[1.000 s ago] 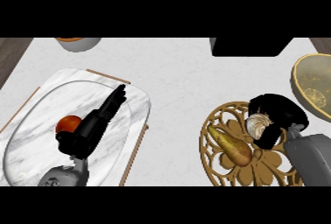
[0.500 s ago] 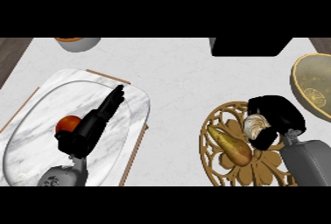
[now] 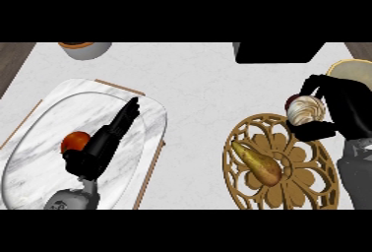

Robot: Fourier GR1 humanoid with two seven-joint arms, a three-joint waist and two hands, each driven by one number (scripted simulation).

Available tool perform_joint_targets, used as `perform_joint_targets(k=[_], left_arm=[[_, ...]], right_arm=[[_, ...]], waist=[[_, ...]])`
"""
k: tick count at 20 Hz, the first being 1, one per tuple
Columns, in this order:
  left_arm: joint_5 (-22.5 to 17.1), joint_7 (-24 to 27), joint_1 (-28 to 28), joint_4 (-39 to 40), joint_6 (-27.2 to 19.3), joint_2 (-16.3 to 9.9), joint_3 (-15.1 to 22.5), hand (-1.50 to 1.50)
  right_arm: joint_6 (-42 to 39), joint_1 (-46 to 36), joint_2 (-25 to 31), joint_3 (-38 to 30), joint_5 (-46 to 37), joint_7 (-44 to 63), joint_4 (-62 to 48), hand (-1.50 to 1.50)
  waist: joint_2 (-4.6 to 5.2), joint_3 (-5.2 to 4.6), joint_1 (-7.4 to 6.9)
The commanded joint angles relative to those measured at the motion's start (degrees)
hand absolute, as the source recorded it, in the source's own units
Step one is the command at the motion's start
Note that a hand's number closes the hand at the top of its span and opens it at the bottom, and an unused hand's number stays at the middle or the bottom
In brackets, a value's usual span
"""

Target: Pick the cupcake from the placemat and place it in the bowl

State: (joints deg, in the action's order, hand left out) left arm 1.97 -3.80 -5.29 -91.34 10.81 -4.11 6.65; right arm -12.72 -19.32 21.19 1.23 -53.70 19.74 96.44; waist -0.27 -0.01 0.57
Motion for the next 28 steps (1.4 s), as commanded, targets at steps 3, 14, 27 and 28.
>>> perform_joint_targets(k=[3,14,27,28], left_arm=[[0.14,1.02,-1.47,1.69,-0.3,0.15,-0.98,0.0],[0.94,2.48,-1.37,2.83,0.53,0.39,-0.87,0.0],[-0.44,-0.73,-0.7,-1.09,2.58,-0.45,-0.62,0.0],[0.48,-0.97,-0.95,-0.17,1.79,1.27,1.1,0.0]], right_arm=[[3.38,-4.0,-3.29,-9.07,6.81,3.19,5.88,1.5],[10.63,-7.85,9.34,-18.56,2.57,-8.94,-16.54,1.5],[7.83,-14.38,15.43,-21.85,3.25,-18.11,-49.82,1.5],[6.24,-15.84,15.52,-21.94,3.83,-18.75,-52.68,1.5]], waist=[[0.2,0.0,-0.21],[0.51,0.02,-1.03],[0.66,0.07,-2.17],[0.81,0.09,-2.29]])
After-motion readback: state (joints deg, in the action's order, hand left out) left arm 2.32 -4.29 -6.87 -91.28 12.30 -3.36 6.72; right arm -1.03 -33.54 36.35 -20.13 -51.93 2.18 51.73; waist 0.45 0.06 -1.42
